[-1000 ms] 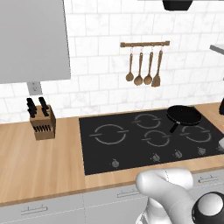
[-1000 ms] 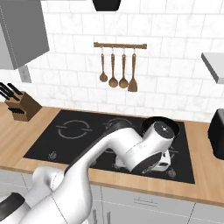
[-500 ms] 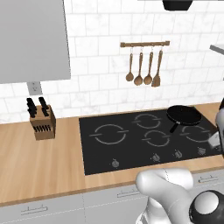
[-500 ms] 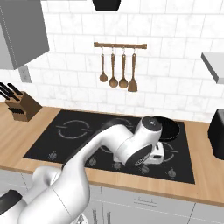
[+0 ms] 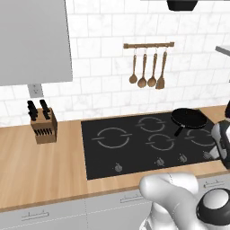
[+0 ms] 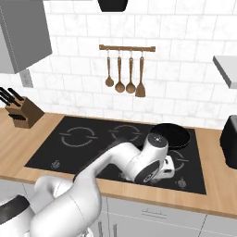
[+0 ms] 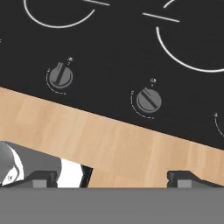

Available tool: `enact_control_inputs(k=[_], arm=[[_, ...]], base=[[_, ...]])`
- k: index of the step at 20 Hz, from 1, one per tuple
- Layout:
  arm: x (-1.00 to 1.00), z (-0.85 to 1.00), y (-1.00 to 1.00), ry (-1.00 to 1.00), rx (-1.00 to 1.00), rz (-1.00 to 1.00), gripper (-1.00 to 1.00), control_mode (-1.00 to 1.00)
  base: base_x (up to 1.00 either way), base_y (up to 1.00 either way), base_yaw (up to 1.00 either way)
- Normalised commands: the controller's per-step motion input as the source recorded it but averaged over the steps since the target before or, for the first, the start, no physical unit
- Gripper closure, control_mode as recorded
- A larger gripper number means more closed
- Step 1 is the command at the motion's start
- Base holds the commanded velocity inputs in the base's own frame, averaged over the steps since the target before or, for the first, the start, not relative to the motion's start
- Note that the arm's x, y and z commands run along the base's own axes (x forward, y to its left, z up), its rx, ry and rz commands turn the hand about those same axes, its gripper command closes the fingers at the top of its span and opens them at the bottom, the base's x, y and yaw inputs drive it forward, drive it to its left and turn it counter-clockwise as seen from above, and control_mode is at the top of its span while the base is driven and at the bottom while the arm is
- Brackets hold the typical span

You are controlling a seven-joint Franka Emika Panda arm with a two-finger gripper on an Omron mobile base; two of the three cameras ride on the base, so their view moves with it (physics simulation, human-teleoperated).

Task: Turn off the rear right burner of the stove.

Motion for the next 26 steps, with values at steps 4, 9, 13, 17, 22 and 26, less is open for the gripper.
enact_control_inputs(k=[4, 9, 13, 17, 22, 26], arm=[[0.23, -0.14, -0.29, 0.01, -0.01, 0.04, -1.0, -1.0], [0.46, 0.0, -0.03, 0.01, 0.0, 0.0, -1.0, -1.0], [0.42, -0.01, 0.0, 0.01, 0.0, 0.0, -1.0, -1.0], [0.09, -0.2, -0.06, 0.0, 0.0, 0.0, -1.0, -1.0], [0.04, -0.23, -0.14, 0.0, 0.0, 0.0, -1.0, -1.0], [0.13, -0.39, -0.14, 0.0, 0.0, 0.0, -1.0, -1.0]], base=[[0.0, 0.0, 0.0], [0.0, 0.0, 0.0], [0.0, 0.0, 0.0], [0.0, 0.0, 0.0], [0.0, 0.0, 0.0], [0.0, 0.0, 0.0]])
